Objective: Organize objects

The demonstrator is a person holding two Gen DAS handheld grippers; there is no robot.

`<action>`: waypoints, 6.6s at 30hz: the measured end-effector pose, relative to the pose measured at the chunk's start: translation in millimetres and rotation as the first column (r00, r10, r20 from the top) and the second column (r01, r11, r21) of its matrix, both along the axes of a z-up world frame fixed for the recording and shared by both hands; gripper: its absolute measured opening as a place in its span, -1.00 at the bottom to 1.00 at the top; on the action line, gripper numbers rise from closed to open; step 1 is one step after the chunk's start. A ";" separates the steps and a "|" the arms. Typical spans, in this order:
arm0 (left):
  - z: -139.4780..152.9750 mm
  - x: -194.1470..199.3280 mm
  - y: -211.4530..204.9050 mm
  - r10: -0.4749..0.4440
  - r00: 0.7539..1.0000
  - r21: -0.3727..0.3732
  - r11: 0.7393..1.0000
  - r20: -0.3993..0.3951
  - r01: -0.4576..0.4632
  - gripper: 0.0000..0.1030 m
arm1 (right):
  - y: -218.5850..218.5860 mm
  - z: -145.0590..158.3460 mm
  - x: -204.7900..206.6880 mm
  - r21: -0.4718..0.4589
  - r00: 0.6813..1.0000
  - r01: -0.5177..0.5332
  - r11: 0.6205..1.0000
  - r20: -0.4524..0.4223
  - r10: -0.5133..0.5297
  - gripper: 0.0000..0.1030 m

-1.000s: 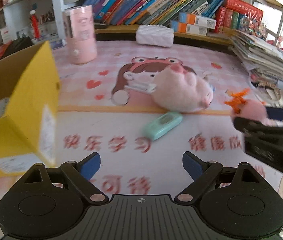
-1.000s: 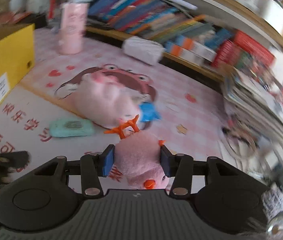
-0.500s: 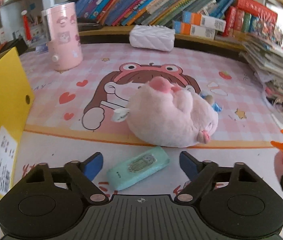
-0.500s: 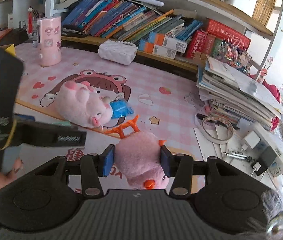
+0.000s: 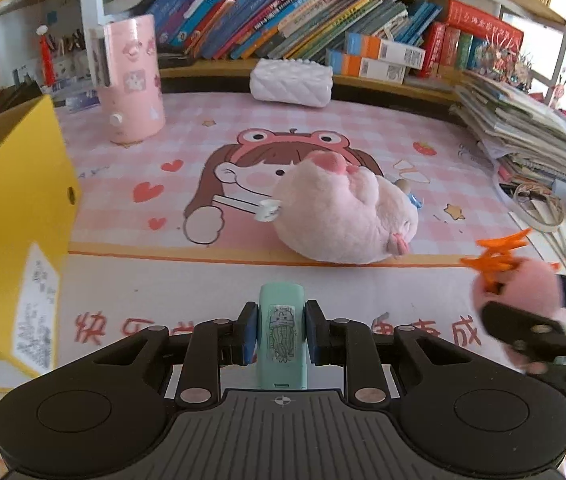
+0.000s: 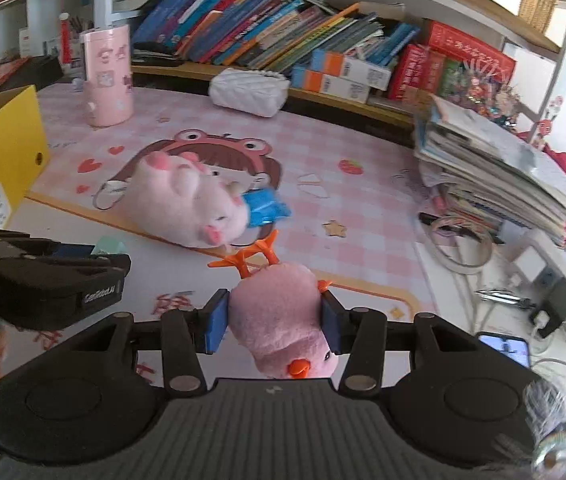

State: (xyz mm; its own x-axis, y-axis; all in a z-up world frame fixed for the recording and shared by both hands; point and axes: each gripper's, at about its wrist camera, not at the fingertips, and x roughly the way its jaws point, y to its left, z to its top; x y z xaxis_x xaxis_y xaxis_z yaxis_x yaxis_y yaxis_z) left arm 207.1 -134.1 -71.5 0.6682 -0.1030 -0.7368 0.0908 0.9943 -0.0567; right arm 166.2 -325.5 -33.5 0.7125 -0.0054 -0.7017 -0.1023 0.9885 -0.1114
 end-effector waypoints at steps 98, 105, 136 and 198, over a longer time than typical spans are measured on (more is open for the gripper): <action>87.0 -45.4 293.6 0.305 0.931 0.130 0.934 0.198 -0.333 -0.55 | 346.8 68.0 54.9 0.011 0.915 -0.372 0.928 0.171 0.365 -0.12; 67.6 -21.2 294.9 0.322 0.942 0.142 0.932 0.092 -0.333 -0.55 | 344.6 47.4 92.4 0.090 0.931 -0.364 0.927 0.009 0.365 -0.12; 72.8 -32.9 290.3 0.386 0.914 0.129 0.907 0.121 -0.400 0.25 | 327.3 46.9 94.2 0.121 0.932 -0.361 0.925 0.010 0.363 0.07; 40.5 -242.1 192.1 -0.016 0.998 0.130 0.991 0.054 0.009 0.66 | 204.7 16.8 -215.2 0.052 0.984 0.166 0.985 0.060 -0.169 0.49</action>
State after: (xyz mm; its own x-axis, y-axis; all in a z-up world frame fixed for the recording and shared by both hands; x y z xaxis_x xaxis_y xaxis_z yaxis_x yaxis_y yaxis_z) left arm -35.0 58.0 -31.0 0.7071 -0.0174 -0.7069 0.1024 0.9917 0.0780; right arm -49.0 -120.8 -16.7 0.7479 -0.0969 -0.6567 0.0708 0.9953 -0.0662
